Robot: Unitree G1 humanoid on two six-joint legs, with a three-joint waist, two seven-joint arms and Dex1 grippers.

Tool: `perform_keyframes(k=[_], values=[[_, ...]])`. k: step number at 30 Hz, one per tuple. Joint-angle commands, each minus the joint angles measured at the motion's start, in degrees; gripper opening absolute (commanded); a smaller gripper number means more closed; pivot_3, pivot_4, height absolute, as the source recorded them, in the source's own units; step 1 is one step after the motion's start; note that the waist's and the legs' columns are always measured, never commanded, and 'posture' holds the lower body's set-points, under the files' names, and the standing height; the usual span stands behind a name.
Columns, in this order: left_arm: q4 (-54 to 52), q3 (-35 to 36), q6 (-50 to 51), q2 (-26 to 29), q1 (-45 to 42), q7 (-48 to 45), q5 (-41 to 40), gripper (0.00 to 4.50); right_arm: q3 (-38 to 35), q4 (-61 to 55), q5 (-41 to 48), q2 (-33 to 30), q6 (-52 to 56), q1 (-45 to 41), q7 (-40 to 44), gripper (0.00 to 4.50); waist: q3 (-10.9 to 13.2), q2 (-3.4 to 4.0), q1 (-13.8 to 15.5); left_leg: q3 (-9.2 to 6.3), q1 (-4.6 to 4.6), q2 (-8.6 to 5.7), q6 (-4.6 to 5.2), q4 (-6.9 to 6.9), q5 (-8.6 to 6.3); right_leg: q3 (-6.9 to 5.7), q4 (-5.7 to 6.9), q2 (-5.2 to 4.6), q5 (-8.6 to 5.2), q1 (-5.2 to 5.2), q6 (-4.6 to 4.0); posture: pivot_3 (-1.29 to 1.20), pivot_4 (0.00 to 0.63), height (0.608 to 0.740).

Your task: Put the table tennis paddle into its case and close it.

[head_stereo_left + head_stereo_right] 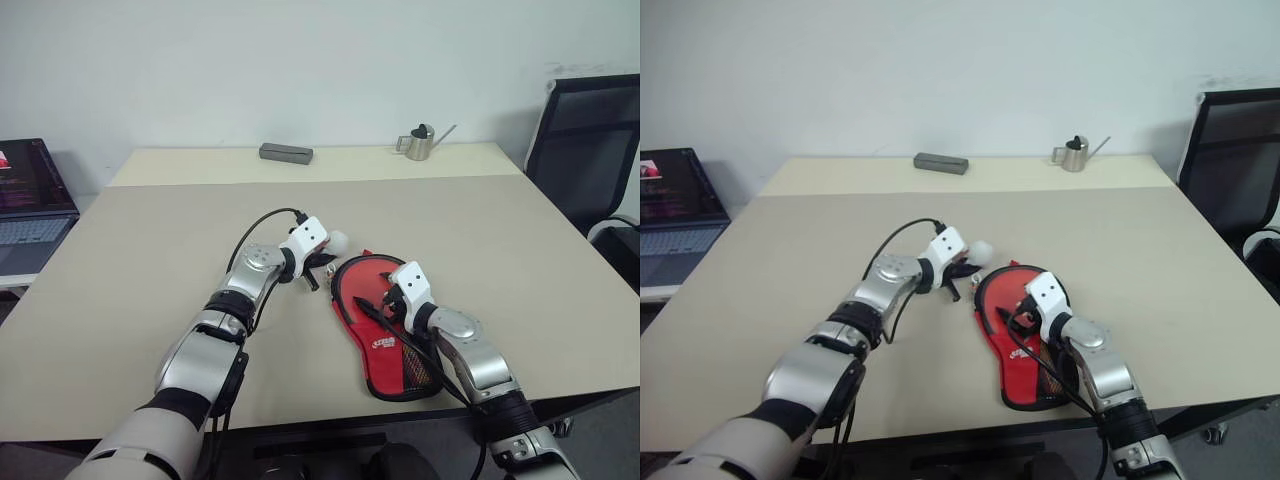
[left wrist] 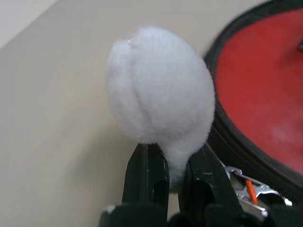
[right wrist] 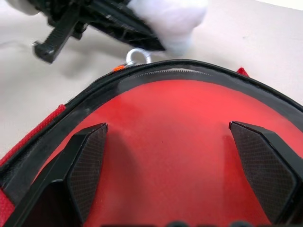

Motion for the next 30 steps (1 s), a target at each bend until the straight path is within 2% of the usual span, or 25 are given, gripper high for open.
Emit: perform_keyframes(k=[1, 9, 22, 30], values=[[0.34, 1.66, -2.09, 0.03, -3.70, 1.76, 0.10, 0.00, 4.79, 6.01, -1.95, 1.60, 2.67, 3.08, -0.22, 4.50, -0.01, -0.02, 0.00, -0.02, 0.10, 0.01, 0.00, -0.13, 0.00, 0.01, 0.00, 0.02, -0.01, 0.01, -0.02, 0.00, 0.150, 0.740], [2.91, 2.02, -3.14, 0.08, -5.21, 3.62, 0.69, 0.00, 5.52, 4.86, -2.70, 2.49, 3.02, 4.72, -1.04, 4.50, -0.04, -0.06, -0.14, -0.05, 0.39, 0.03, 0.00, -0.64, 0.00, 0.00, -0.19, 0.11, -0.03, 0.01, -0.05, 0.00, 0.150, 0.740], [9.63, 0.99, -3.98, -3.50, -10.81, 13.76, 6.05, 0.00, 6.73, 1.53, -3.52, 3.46, 4.47, 7.03, -1.20, 4.50, -0.06, -0.11, -0.11, -0.07, 0.31, 0.02, -0.16, -0.83, -0.10, -0.13, -0.62, 0.12, 0.03, -0.01, 0.00, 0.00, 0.150, 0.740], [11.04, 1.06, -3.65, -5.72, -12.40, 16.68, 8.97, 0.00, 7.95, -3.46, -3.66, 3.65, 7.12, 10.96, -2.41, 4.50, -0.05, -0.10, -0.04, -0.04, 0.26, 0.02, -0.62, -0.88, -0.38, -0.12, -0.81, 0.26, -0.04, -0.06, -0.10, 0.00, 0.150, 0.740]])
